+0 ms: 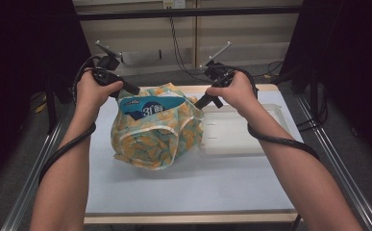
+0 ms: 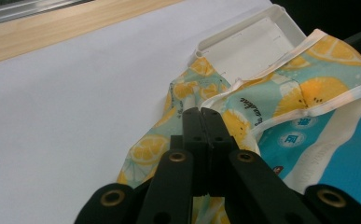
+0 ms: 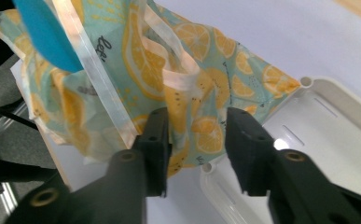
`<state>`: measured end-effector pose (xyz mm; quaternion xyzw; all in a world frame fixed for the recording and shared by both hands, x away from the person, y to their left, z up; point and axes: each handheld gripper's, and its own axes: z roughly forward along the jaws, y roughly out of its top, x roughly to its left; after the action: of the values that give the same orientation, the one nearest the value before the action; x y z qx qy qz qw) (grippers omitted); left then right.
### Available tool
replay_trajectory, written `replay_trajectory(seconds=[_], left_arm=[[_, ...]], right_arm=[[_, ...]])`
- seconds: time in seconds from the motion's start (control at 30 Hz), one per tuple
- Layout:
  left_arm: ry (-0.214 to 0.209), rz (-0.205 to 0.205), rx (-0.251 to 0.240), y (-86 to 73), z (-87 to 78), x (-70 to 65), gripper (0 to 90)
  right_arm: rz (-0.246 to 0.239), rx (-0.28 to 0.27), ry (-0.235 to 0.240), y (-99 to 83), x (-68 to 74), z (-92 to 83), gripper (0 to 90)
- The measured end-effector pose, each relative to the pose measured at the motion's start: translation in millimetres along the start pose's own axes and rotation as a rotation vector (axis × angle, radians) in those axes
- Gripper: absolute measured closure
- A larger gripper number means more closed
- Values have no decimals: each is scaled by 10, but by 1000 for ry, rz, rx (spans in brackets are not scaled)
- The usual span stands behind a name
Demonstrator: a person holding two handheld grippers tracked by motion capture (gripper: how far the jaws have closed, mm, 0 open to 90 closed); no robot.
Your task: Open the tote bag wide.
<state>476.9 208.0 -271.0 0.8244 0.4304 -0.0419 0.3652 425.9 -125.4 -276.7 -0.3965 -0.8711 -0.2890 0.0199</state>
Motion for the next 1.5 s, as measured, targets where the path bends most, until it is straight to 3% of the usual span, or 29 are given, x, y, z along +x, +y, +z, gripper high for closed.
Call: replay_trajectory(seconds=[0.07,0.1,0.13,0.33,0.5,0.6,0.8,0.83,0.9,1.03,1.13,1.17,1.2,1.27,1.37,1.5], left_arm=[[-5,-2,-6,-1,2,-13,899],[0,49,29,5,-22,7,899],[2,53,27,7,-29,-6,899],[10,40,25,4,-26,-49,899],[7,39,6,-5,-34,-60,899],[4,42,4,-17,-39,-58,899],[-1,47,7,-51,-56,21,895],[6,31,-9,-64,-50,21,888],[32,36,-22,-92,-66,43,822],[19,22,-41,-156,-106,82,797],[60,28,-49,-204,-141,73,608],[66,17,-51,-220,-154,66,574],[71,31,-50,-234,-180,76,538],[75,13,-72,-274,-223,74,484],[98,12,-82,-340,-308,88,425],[100,4,-112,-441,-443,95,335]], right_arm=[[-10,-9,-6,0,27,-50,540],[-7,-11,-5,0,40,-70,533],[-10,-16,-3,-1,49,-92,513],[-26,-19,-19,-23,103,-219,411],[-33,-16,-38,-19,115,-200,423],[-27,-16,-49,4,76,-110,491],[-2,-16,-13,26,-13,36,862],[4,-18,-6,24,-25,49,888],[19,-6,-1,14,-49,76,900],[27,19,-9,-19,-81,99,900],[29,17,-7,-33,-77,100,900],[25,21,-10,-37,-77,97,900],[28,21,-7,-39,-71,94,900],[24,18,-8,-44,-64,89,900],[21,15,-13,-51,-56,85,900],[27,24,-12,-64,-59,90,900]])
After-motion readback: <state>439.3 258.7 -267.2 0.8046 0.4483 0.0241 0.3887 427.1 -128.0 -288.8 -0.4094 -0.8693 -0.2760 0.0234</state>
